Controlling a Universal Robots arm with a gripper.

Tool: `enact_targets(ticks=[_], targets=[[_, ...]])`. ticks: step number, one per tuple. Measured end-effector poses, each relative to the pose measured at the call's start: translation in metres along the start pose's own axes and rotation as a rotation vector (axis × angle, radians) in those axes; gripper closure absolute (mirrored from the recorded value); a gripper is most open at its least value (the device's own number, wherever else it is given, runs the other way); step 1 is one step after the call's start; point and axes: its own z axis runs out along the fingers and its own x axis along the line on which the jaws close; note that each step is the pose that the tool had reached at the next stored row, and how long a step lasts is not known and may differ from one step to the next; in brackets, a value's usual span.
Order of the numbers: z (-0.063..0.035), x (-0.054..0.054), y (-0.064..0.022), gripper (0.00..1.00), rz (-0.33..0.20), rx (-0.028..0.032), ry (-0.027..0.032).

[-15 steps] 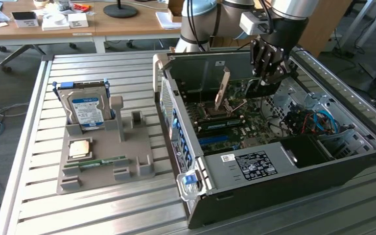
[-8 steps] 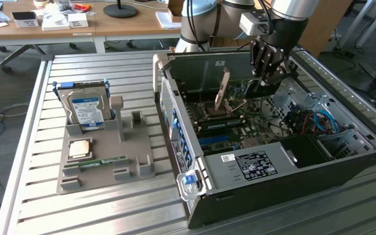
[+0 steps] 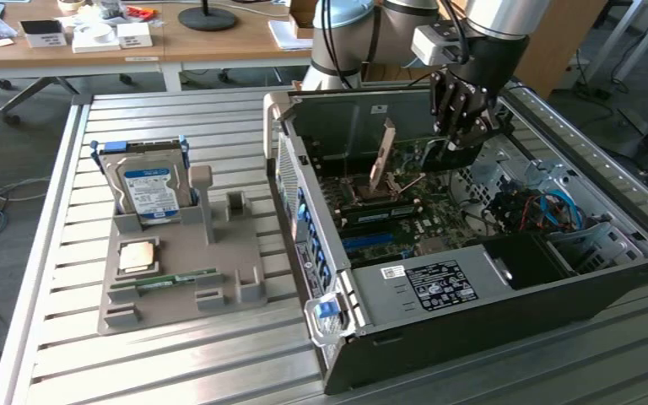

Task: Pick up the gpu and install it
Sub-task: 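Insert the gpu into the slot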

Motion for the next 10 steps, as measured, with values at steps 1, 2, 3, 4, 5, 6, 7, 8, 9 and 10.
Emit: enact_targets(ticks=[1, 2, 3, 4, 5, 6, 7, 8, 9, 10], targets=[[0.0000, 0.0000, 0.0000, 0.73, 0.000, 0.0000, 0.0000], [0.0001, 0.0000, 0.0000, 0.73, 0.000, 0.0001, -0.0002], [0.0001, 0.0000, 0.0000, 0.73, 0.000, 0.0001, -0.0002], [0.0001, 0.0000, 0.0000, 0.73, 0.000, 0.0001, -0.0002], [0.0001, 0.0000, 0.0000, 0.73, 0.000, 0.0001, -0.0002], [0.0002, 0.0000, 0.0000, 0.73, 0.000, 0.0001, -0.0002], [0.0005, 0.0000, 0.0000, 0.73, 0.000, 0.0001, -0.0004], [0.0008, 0.0000, 0.0000, 0.73, 0.000, 0.0002, -0.0005], [0.0011, 0.0000, 0.0000, 0.73, 0.000, 0.0001, -0.0005], [0.0013, 0.0000, 0.0000, 0.73, 0.000, 0.0001, -0.0002]])
